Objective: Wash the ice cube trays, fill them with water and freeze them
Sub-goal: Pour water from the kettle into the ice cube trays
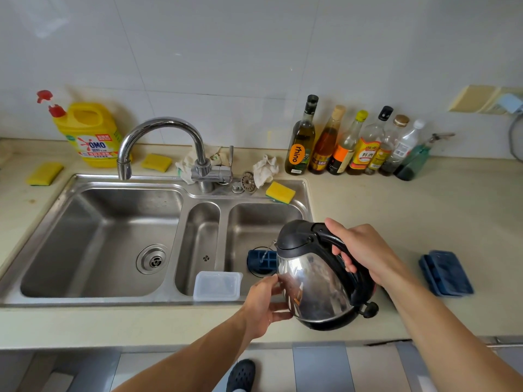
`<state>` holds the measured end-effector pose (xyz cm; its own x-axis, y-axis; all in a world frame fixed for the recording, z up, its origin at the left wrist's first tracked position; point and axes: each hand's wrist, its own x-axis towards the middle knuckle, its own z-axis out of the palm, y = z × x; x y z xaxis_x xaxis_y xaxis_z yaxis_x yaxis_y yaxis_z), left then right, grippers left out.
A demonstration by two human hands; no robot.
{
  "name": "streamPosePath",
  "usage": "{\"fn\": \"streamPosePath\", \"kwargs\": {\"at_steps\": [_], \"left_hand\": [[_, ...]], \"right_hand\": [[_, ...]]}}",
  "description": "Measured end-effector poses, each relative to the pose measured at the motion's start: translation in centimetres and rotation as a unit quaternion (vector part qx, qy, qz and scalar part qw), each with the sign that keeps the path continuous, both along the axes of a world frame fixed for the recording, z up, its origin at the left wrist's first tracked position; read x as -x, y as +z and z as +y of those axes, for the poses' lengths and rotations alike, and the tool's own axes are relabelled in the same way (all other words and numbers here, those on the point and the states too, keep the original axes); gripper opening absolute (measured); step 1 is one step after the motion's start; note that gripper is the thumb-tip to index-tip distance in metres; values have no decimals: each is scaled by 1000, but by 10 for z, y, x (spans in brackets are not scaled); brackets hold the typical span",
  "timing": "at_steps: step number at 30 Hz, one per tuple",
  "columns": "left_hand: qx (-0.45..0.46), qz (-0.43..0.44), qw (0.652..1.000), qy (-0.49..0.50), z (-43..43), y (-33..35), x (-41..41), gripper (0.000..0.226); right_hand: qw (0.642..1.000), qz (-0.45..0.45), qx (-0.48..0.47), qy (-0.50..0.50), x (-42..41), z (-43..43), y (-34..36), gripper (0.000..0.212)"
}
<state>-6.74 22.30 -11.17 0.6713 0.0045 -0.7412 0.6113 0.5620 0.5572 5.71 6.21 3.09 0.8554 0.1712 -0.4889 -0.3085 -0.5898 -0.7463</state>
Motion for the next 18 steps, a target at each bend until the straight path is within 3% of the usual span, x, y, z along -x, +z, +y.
{"fn": "streamPosePath", "kwargs": {"at_steps": [18], "left_hand": [[0,7,1000,-19,-11,-1,-10,35]], "right_hand": [[1000,-8,5,-22,-1,-18,6,61]]}}
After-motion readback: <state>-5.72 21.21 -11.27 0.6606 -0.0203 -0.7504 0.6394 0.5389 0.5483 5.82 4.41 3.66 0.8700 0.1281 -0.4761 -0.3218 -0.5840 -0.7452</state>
